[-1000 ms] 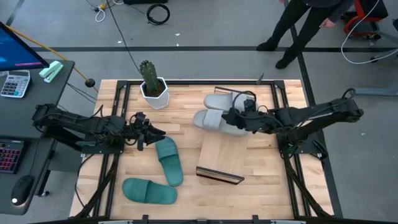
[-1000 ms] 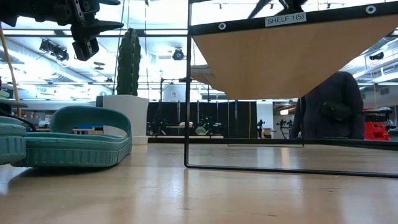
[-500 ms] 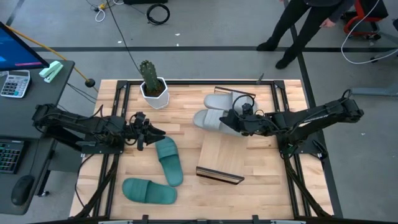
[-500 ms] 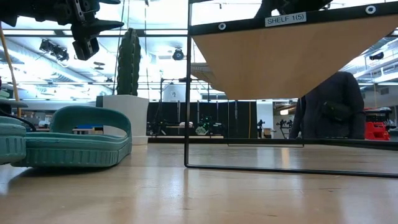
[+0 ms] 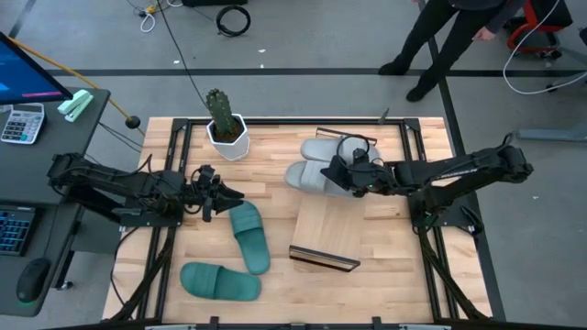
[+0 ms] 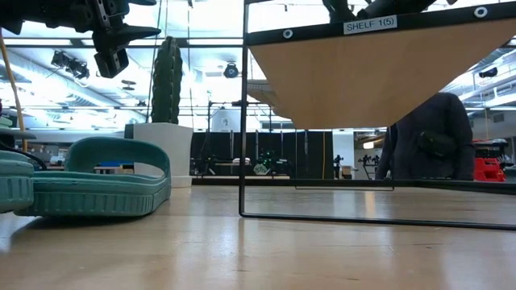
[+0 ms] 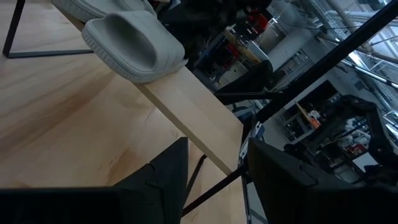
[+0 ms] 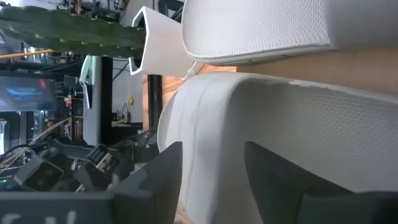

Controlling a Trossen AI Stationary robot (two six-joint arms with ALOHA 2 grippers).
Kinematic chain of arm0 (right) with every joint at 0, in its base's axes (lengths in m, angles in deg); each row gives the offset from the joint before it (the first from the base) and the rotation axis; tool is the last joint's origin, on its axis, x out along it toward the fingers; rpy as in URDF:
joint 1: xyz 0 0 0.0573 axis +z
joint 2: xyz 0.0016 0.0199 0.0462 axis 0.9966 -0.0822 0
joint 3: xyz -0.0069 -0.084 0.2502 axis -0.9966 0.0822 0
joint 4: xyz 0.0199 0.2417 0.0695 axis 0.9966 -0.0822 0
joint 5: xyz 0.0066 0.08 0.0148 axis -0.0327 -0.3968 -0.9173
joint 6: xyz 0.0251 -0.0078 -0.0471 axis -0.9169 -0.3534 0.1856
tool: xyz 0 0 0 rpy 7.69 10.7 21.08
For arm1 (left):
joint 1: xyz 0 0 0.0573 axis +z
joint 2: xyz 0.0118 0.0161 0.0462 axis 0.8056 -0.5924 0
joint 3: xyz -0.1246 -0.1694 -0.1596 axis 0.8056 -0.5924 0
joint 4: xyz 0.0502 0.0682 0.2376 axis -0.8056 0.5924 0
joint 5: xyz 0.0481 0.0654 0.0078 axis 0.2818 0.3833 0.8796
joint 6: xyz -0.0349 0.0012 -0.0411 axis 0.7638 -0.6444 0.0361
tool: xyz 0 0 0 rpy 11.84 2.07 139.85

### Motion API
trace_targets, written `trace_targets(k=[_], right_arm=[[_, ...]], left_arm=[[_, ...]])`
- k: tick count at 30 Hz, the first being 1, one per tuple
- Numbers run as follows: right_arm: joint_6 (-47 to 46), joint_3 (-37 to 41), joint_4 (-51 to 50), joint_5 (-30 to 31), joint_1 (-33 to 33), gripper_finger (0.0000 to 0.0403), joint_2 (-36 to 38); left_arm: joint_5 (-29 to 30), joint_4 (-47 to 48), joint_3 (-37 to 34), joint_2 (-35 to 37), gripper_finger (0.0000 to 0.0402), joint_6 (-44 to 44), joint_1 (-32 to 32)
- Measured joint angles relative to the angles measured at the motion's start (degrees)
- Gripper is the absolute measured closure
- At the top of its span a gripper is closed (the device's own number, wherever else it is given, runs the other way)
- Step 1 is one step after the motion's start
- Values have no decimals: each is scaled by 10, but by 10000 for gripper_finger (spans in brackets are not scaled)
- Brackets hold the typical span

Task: Pick and place slides into the shelf
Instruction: Put the gray slide on the shelf

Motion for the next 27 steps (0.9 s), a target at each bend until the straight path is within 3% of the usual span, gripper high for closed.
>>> trace_targets(k=[7,16,27], right_arm=[[0,0,1,-3,-2,269,-3],[5,-7,0,15,-2,386,-3],[20,-74,-100,22,-2,395,-4]], left_arm=[[3,0,0,0,230,-3,0],[3,0,0,0,230,-13,0],[5,1,0,0,230,-20,0]])
